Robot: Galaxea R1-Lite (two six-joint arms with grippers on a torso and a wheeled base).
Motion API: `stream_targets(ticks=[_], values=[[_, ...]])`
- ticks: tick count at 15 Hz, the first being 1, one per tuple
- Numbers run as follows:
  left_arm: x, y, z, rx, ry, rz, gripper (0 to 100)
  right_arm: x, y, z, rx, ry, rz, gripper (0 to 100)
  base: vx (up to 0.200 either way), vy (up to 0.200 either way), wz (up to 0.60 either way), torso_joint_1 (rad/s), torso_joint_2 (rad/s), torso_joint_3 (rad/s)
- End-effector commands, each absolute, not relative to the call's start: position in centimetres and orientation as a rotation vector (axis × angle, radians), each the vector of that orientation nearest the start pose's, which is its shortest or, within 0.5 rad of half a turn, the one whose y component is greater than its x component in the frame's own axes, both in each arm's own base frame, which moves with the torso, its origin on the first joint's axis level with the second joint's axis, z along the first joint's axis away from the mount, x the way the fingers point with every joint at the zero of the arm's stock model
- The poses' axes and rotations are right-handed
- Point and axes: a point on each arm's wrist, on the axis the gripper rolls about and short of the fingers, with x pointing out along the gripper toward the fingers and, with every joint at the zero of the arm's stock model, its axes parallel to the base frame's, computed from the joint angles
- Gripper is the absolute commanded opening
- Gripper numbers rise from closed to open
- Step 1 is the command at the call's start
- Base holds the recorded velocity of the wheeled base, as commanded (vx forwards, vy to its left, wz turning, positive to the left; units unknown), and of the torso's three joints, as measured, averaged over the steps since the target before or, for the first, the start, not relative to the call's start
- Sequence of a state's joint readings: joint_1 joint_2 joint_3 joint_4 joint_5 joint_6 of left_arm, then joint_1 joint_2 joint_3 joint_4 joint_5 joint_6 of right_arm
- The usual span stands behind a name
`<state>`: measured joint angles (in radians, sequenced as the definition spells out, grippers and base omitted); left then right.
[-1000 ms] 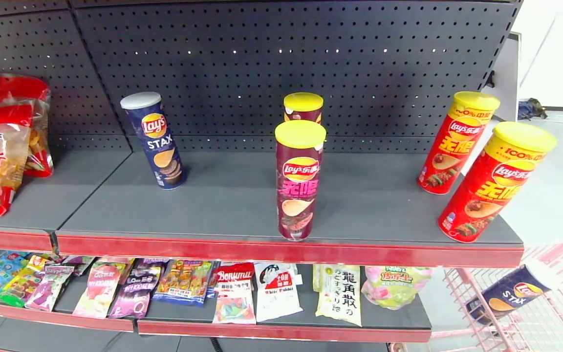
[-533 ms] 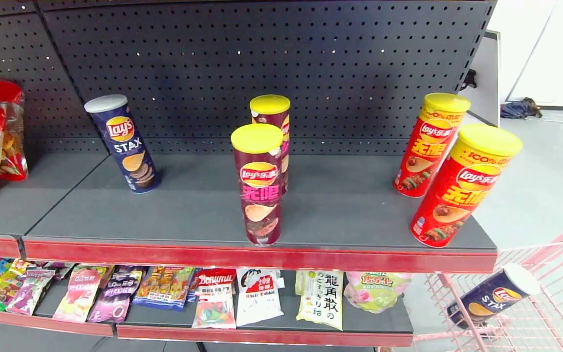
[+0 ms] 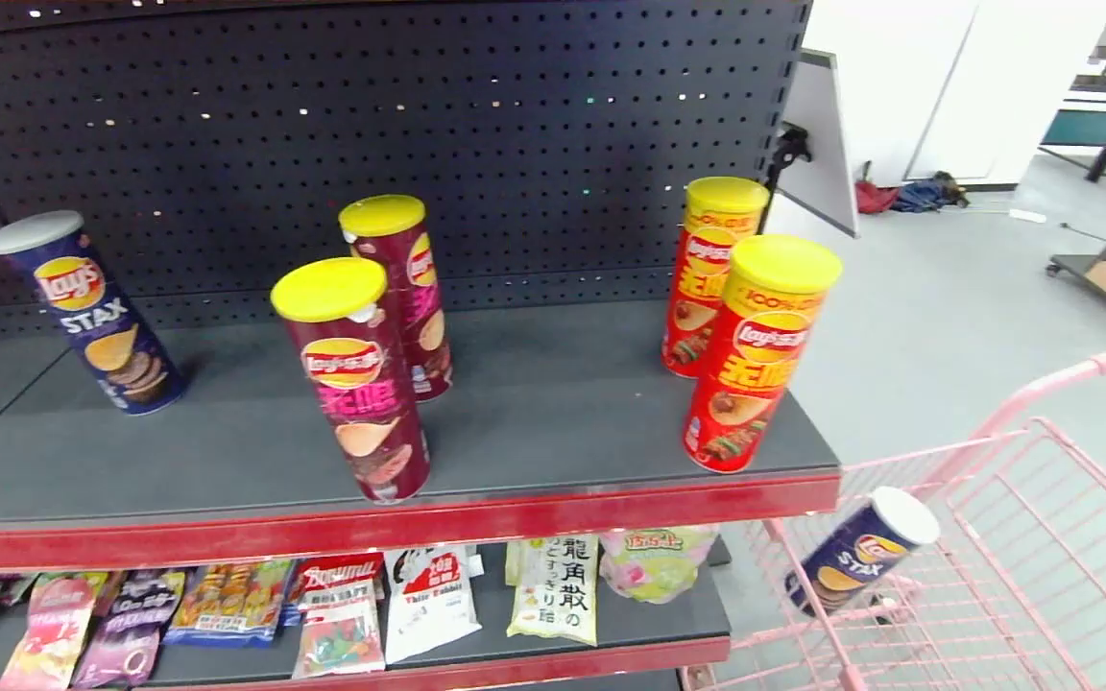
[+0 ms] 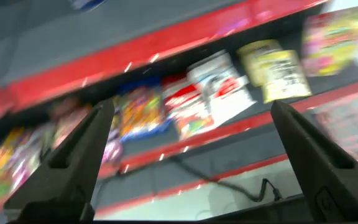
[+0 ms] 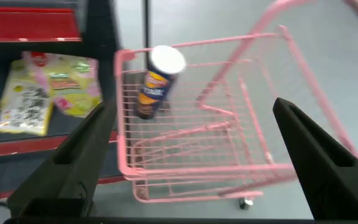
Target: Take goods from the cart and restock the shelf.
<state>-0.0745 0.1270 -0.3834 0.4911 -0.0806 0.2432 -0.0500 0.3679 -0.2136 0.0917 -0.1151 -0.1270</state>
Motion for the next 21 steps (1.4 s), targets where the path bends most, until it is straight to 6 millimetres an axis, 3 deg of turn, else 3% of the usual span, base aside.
stream_targets(ticks=[1,6,12,21], values=[[-5.2,0.4,13.0,0.247,0.178,-0.217,100,0.4,-0.3,13.0,-0.135,0.263,-0.147,100,0.0,0.0,-0.6,0.002,-0.01,0.007],[-5.2,0.4,13.0,0.246,0.177,-0.216,100,0.4,-0.3,12.9,-0.135,0.265,-0.145,100,0.0,0.0,-0.6,0.002,0.0,0.002],[-5.2,0.4,13.0,0.247,0.176,-0.218,100,-0.4,-0.2,11.5,-0.15,0.243,-0.151,100,0.0,0.0,0.0,-0.013,0.03,0.019],[-5.2,0.4,13.0,0.247,0.177,-0.216,100,-0.8,-0.2,9.9,-0.149,0.248,-0.146,100,0.0,0.0,0.0,-0.142,0.36,0.22]])
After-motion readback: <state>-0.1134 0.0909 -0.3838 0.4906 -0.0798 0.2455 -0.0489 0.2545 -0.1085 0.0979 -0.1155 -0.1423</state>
